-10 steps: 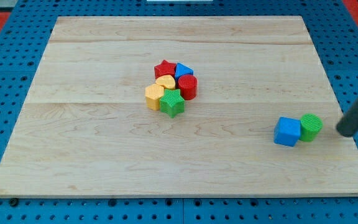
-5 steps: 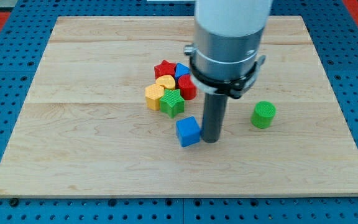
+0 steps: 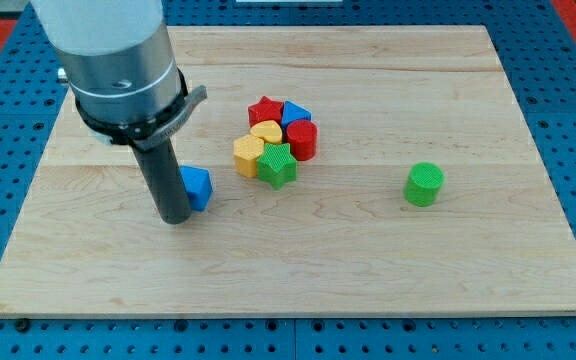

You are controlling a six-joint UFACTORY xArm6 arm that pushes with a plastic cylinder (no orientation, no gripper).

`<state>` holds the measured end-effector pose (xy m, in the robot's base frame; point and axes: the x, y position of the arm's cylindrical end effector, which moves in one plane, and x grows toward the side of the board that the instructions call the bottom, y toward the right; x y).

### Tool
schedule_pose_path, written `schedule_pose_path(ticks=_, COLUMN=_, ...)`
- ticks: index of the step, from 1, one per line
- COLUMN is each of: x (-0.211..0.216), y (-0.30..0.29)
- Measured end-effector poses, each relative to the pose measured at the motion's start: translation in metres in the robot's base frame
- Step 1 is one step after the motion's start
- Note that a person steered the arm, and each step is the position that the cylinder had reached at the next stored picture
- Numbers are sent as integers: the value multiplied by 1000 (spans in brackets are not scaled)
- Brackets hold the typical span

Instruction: Slide the blue cube closer to the group of blocks

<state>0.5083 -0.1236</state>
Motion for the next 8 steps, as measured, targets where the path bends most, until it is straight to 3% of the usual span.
schedule_pose_path(ticks=6, x=-91, y=30)
schedule_pose_path(ticks=7, x=-92, y=-3)
schedule_pose_path(ticks=8, x=-45, y=-35)
